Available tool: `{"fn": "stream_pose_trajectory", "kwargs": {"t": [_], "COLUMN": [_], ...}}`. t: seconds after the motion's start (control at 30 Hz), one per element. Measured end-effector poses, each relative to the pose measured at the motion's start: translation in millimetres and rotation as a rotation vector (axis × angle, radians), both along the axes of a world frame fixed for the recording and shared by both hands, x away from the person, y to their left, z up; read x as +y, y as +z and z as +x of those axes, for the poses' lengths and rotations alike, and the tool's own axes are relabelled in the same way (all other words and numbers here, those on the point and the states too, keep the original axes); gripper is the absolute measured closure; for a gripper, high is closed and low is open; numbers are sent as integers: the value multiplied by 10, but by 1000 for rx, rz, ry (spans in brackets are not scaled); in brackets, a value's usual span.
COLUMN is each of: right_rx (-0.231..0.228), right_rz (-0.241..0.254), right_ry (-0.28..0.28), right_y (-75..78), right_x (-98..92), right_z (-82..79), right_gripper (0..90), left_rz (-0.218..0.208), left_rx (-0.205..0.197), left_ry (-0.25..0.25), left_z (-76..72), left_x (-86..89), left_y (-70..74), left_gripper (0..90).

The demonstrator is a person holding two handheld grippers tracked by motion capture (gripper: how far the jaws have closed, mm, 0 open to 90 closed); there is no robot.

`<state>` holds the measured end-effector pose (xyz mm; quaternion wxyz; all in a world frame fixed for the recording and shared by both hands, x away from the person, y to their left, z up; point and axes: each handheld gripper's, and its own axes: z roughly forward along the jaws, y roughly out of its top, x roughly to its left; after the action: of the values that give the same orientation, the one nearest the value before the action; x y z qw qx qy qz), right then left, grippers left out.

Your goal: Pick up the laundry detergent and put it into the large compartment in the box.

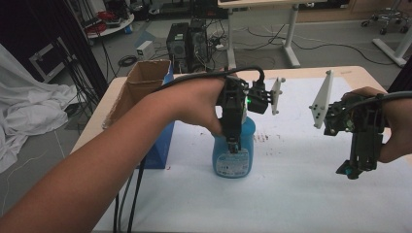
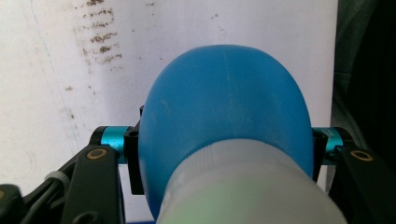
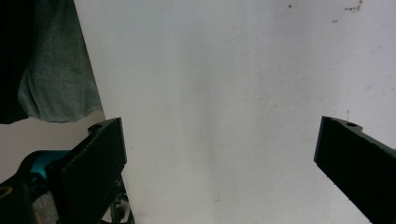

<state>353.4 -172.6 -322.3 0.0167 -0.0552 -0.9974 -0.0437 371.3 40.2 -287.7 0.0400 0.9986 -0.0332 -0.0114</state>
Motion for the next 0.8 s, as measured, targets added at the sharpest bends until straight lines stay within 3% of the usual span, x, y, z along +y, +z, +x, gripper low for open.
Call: {"fn": "stream_pose_trajectory", "kwargs": {"t": [0.17,0.3,0.43,0.8], "right_rx": [-2,0,-5,0], "right_rz": [-1,-3,1,-4], "right_ry": [0,-2,6,11], "right_y": [3,13,19,38], "right_x": [7,18,35,66], "right_z": [-2,-5,-7,-5], "right_gripper": [14,14,14,14], "left_rz": [11,-5,-25,-25], "left_rx": [-13,-14,-6,-26], "left_ry": [39,81,147,315], "left_z": [4,38,100,249], "left_x": [78,178,327,717], "left_y": [168,352,563,1082], "left_gripper": [388,388,388,388]}}
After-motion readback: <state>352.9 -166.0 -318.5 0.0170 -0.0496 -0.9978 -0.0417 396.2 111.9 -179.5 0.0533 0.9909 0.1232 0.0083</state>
